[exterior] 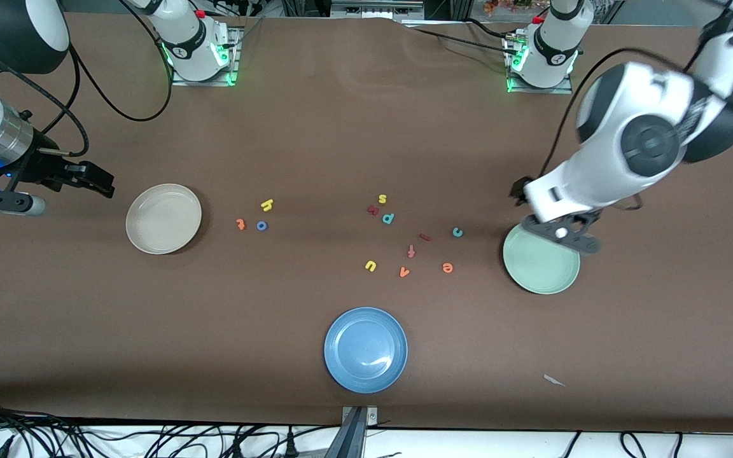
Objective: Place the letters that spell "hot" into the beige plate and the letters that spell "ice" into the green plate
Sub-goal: 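Move the left gripper to the orange e while the right gripper reaches out, then grasp the orange e with the left gripper while the right gripper approaches t, then drop the e on the green plate while the right gripper grasps the t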
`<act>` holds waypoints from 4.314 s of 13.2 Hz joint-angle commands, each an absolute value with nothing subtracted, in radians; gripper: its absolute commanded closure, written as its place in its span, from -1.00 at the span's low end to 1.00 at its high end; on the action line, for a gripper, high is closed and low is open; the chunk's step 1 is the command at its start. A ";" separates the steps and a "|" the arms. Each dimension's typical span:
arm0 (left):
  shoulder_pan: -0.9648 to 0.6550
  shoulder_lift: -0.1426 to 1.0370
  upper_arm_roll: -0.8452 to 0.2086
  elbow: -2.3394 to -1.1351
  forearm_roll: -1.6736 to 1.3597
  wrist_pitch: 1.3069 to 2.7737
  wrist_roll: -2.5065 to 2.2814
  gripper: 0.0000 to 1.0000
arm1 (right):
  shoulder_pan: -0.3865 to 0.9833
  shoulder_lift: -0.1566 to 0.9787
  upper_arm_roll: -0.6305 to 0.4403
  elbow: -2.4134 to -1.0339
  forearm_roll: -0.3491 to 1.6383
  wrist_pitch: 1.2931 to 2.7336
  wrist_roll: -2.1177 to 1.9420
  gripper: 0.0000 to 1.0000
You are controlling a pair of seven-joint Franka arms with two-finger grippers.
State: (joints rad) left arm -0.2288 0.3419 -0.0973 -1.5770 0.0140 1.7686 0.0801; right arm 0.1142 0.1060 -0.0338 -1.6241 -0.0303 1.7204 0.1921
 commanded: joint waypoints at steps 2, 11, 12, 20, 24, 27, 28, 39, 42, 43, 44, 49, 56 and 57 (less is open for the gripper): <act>-0.291 0.498 -0.097 -1.497 0.005 1.902 0.095 -1.00 | 0.120 0.097 -0.034 -1.623 -0.038 1.704 0.186 -0.99; -0.308 0.724 -0.130 -1.503 0.002 2.201 0.372 -1.00 | 0.179 0.198 0.040 -1.629 0.018 1.727 0.341 -0.98; -0.308 0.742 -0.132 -1.506 0.002 2.221 0.403 -1.00 | 0.205 0.219 0.040 -1.634 0.026 1.744 0.398 -0.98; -0.314 0.825 -0.137 -1.528 0.006 2.344 0.494 -0.38 | 0.264 0.386 0.040 -1.776 0.015 2.051 0.303 -0.98; -0.308 0.825 -0.137 -1.526 0.006 2.345 0.540 0.79 | 0.262 0.446 0.040 -1.828 0.017 2.089 0.122 -0.91; -0.296 0.810 -0.137 -1.526 0.005 2.330 0.538 1.00 | 0.262 0.468 0.038 -1.923 0.015 2.260 0.026 -0.94; -0.295 0.787 -0.137 -1.525 0.005 2.283 0.537 1.00 | 0.264 0.469 0.038 -1.957 0.014 2.310 0.003 -0.95; -0.080 0.681 -0.130 -1.584 0.025 1.976 0.603 0.99 | 0.296 0.520 0.038 -2.017 0.006 2.405 0.061 -0.59; -0.019 0.703 -0.130 -1.594 0.041 2.032 0.676 0.86 | 0.296 0.525 0.037 -2.019 0.006 2.410 0.071 -0.45; -0.012 0.707 -0.130 -1.594 0.041 2.033 0.680 0.52 | 0.298 0.525 0.037 -2.022 0.005 2.411 0.071 -0.40; -0.014 0.703 -0.130 -1.595 0.041 2.029 0.680 -0.71 | 0.298 0.525 0.035 -2.026 0.005 2.411 0.071 -0.39; -0.038 0.634 -0.172 -1.592 0.040 1.942 0.649 -1.00 | 0.298 0.526 0.034 -2.028 0.002 2.410 0.071 0.18; -0.074 0.569 -0.325 -1.776 0.043 2.099 0.252 -1.00 | 0.296 0.525 0.029 -2.026 0.003 2.402 0.069 0.84; -0.075 0.551 -0.327 -1.843 0.043 2.174 0.238 -1.00 | 0.296 0.522 0.029 -2.023 0.003 2.401 0.077 0.84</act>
